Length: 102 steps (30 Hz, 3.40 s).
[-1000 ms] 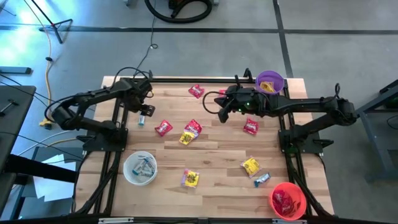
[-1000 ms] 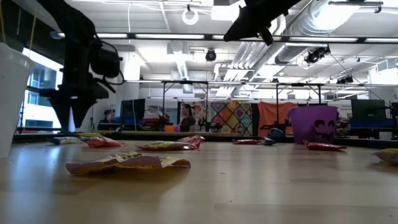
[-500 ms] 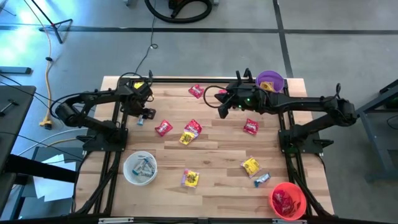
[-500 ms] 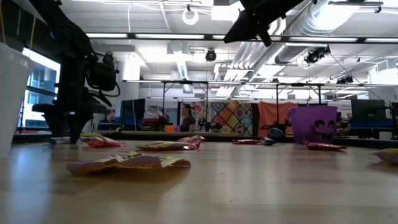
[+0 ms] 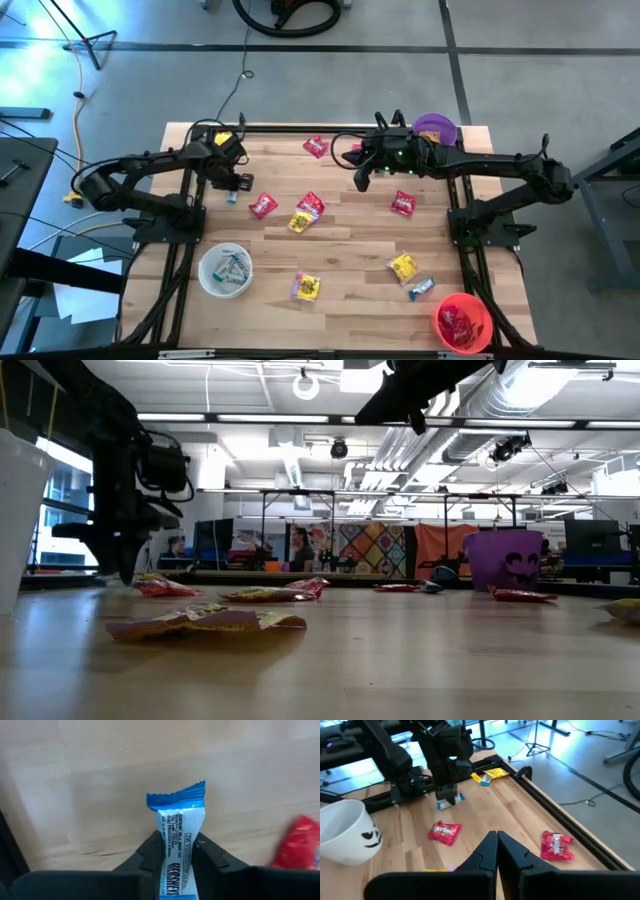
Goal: Sort candy
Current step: Put the white chocolate bar into the white bin, then put the yellow candy into the purple bin
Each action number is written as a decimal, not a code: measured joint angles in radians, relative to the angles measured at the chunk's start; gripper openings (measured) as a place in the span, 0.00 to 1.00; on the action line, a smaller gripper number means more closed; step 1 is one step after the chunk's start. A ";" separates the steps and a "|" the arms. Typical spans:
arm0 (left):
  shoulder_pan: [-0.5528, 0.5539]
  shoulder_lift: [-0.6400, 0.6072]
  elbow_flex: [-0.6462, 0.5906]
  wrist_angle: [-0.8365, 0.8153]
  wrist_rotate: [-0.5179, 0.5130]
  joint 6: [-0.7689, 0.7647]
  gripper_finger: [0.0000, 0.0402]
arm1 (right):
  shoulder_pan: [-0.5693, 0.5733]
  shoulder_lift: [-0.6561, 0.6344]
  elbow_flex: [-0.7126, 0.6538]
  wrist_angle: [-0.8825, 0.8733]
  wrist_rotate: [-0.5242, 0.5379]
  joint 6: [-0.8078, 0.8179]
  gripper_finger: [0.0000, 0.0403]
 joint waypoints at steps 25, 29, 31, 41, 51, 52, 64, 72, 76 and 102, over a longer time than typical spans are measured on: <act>-0.827 -0.533 0.333 -0.120 0.068 -0.588 0.11 | -0.001 0.000 0.000 -0.002 -0.031 -0.071 0.00; -1.067 -0.489 0.333 -0.167 0.016 -0.735 0.11 | -0.001 0.000 0.000 -0.003 -0.033 -0.078 0.00; -1.174 -0.453 0.332 -0.189 -0.024 -0.799 0.11 | -0.001 0.000 0.000 -0.003 -0.032 -0.077 0.00; -1.473 -0.290 0.233 -0.190 -0.066 -1.154 0.07 | -0.001 0.000 0.000 -0.006 -0.032 -0.078 0.00; -1.426 -0.225 0.168 -0.164 0.062 -1.173 0.20 | -0.001 0.000 0.000 -0.006 -0.036 -0.089 0.00; -1.418 -0.229 0.168 -0.146 0.088 -1.156 0.23 | -0.001 0.000 0.000 -0.006 -0.039 -0.089 0.00; -1.286 -0.287 0.250 -0.209 0.009 -0.962 0.44 | -0.001 0.000 0.000 -0.005 -0.042 -0.089 0.00; -1.135 -0.306 0.323 -0.245 -0.006 -0.728 0.42 | -0.001 0.000 0.000 -0.004 -0.042 -0.088 0.00; -1.029 -0.309 0.407 -0.246 -0.014 -0.562 0.39 | -0.001 0.000 0.000 -0.004 -0.042 -0.088 0.00; 0.065 0.160 0.456 -0.246 -0.274 0.726 0.18 | -0.001 0.000 0.000 -0.003 -0.042 -0.023 0.00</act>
